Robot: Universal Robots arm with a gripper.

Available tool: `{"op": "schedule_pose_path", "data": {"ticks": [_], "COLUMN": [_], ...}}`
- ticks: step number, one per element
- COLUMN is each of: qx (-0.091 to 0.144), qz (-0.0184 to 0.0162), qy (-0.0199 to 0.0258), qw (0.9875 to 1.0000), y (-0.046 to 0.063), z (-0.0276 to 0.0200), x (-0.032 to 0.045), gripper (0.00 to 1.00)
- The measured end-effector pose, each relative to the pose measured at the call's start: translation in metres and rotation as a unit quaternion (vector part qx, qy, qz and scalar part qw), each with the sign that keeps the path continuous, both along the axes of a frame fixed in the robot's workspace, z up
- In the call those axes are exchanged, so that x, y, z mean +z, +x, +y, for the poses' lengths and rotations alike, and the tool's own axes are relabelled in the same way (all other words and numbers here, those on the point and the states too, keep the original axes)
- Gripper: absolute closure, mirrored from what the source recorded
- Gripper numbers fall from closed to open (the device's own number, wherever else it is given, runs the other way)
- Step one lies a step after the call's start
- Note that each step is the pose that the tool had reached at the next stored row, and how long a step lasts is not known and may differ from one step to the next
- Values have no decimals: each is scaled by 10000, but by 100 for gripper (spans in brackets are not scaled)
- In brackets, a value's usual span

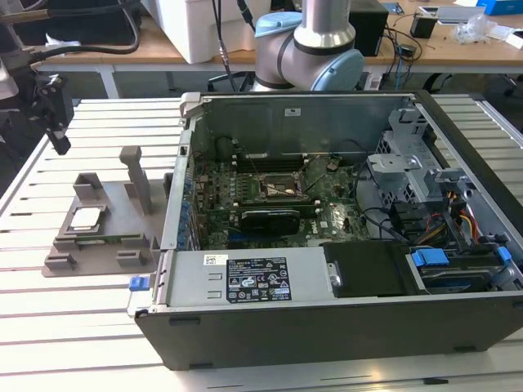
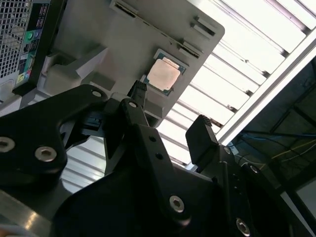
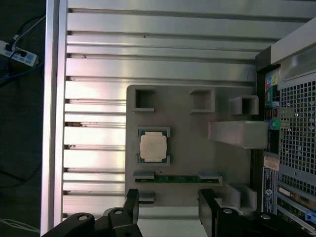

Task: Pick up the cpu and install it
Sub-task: 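Pick up the cpu and move it towards the insertion slot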

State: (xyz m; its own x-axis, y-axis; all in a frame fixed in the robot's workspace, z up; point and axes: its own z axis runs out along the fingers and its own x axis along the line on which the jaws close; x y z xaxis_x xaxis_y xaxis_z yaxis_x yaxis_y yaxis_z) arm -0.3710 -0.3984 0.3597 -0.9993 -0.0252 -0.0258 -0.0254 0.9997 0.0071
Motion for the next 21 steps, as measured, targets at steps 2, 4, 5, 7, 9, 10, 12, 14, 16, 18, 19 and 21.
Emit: {"op": "schedule_pose_path", "data": {"ticks": [2,4,5,7,9,10,12,14,16,18,19,21], "qx": [0,0,0,0,0,0,0,0,0,0,0,0], "qz": [0,0,0,0,0,0,0,0,0,0,0,0], "qy": [0,0,0,0,0,0,0,0,0,0,0,0], "qw": [10000,10000,10000,10000,10000,10000,10000,10000,10000,10000,10000,10000], "y": [0,0,0,0,0,0,0,0,0,0,0,0], "z": [0,0,0,0,0,0,0,0,0,0,0,0], "x": [-18,-39,-52,-86,-104,-123,-157,-194,-228,-253,-264,-286], "gripper": [40,40,40,40,40,40,40,40,40,40,40,40]}}
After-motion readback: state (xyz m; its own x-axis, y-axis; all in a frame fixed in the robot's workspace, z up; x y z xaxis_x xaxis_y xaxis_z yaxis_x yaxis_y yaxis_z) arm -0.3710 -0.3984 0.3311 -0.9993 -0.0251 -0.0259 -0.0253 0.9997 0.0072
